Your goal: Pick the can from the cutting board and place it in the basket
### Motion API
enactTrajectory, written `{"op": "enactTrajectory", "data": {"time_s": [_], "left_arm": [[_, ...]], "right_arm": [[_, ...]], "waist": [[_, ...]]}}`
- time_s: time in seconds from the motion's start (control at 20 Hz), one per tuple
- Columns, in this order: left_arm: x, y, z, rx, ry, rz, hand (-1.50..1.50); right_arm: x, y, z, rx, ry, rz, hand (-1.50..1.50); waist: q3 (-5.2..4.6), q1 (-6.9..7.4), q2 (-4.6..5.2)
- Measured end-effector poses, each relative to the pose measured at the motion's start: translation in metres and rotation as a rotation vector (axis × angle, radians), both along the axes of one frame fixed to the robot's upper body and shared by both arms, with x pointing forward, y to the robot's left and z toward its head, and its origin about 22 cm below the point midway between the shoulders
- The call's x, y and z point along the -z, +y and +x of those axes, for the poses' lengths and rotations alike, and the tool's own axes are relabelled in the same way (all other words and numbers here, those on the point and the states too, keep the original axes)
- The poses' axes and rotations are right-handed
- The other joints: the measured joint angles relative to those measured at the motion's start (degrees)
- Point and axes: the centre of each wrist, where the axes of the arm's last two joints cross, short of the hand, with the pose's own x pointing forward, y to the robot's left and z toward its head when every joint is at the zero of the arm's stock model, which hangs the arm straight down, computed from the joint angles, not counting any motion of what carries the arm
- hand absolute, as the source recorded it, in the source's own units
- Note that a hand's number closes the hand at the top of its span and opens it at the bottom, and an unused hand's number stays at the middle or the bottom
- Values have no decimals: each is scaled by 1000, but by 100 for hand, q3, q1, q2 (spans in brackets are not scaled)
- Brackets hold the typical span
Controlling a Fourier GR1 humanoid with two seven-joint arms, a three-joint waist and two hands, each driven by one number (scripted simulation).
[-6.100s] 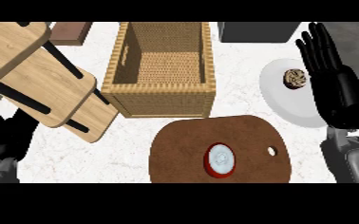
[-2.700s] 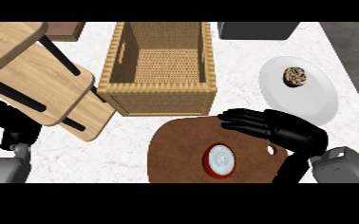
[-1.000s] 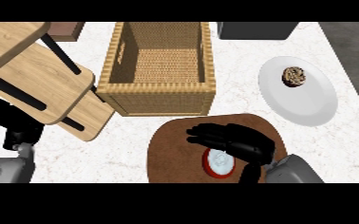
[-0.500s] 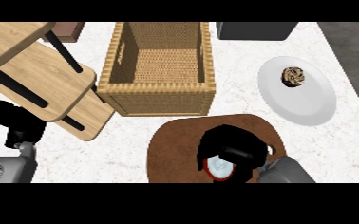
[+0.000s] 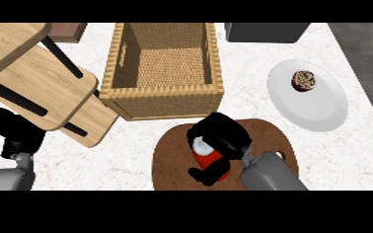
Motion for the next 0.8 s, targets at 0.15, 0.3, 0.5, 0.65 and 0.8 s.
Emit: {"op": "enactTrajectory", "data": {"time_s": [0.15,0.3,0.5,0.65,0.8], "left_arm": [[1,3,-5,15,-2,5,0],[-1,-2,-2,44,-6,2,0],[-3,-13,5,91,-10,-10,0],[-6,-25,11,138,-15,-9,0],[-6,-35,16,168,-8,-13,0]], "right_arm": [[-4,16,7,150,-13,-98,150],[-13,30,15,291,-56,-177,150],[-31,41,25,482,-84,-161,150],[-52,51,32,604,-116,-94,150],[-73,59,33,716,-124,5,150]], "waist": [[-16,23,14],[7,108,54],[56,288,135],[80,464,168],[93,593,178]]}}
